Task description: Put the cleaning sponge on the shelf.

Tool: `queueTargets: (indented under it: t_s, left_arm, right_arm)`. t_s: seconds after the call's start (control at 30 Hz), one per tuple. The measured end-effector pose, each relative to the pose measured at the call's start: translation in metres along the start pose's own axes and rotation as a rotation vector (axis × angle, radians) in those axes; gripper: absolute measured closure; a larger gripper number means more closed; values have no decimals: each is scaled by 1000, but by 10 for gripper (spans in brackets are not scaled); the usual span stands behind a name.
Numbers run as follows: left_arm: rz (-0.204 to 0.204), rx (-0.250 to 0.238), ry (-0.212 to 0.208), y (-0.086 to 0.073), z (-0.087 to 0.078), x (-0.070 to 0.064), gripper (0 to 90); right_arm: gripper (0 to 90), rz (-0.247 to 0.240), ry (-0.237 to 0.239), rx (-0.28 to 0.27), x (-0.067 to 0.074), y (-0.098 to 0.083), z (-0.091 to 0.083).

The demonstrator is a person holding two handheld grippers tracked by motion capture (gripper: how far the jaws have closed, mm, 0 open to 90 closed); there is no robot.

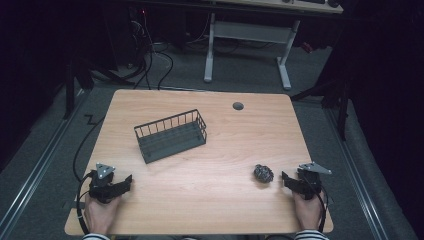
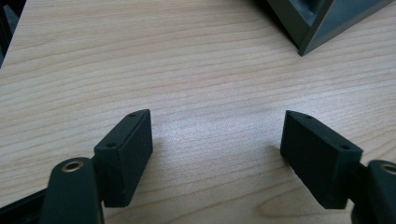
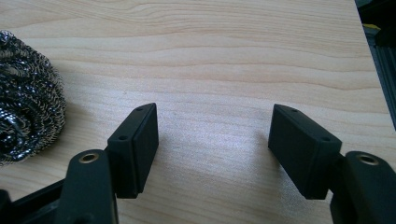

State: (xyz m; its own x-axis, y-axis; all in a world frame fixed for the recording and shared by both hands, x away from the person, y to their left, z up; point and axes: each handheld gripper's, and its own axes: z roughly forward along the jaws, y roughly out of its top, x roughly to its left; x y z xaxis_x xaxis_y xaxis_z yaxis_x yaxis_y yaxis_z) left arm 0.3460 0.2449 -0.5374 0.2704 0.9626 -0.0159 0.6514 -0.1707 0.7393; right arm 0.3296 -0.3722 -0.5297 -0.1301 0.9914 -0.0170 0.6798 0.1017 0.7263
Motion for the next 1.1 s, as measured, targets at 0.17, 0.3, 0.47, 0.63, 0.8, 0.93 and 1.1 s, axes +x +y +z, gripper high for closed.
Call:
queueTargets:
  t_s: [0.17,0.3,0.47,0.63,0.8,0.93,1.1]
  left_arm:
    - [4,5,-5,2,-2,1,270]
    - [9,24,-23,3,-5,2,286]
    - [-4,8,-43,8,-12,6,290]
    - [-41,-41,-95,20,-21,7,291]
    - [-42,-46,-124,26,-23,6,299]
    - [-33,-46,-148,30,-23,5,306]
    - [-23,-35,-157,36,-26,4,305]
  right_arm:
    - [337,0,0,0,0,0,0]
    - [336,0,0,0,0,0,0]
    - [337,0,1,0,0,0,0]
    - [336,-2,1,0,0,0,0]
    - [337,-2,2,0,0,0,0]
    - [336,-4,2,-1,0,0,0]
    - [335,-1,3,0,0,0,0]
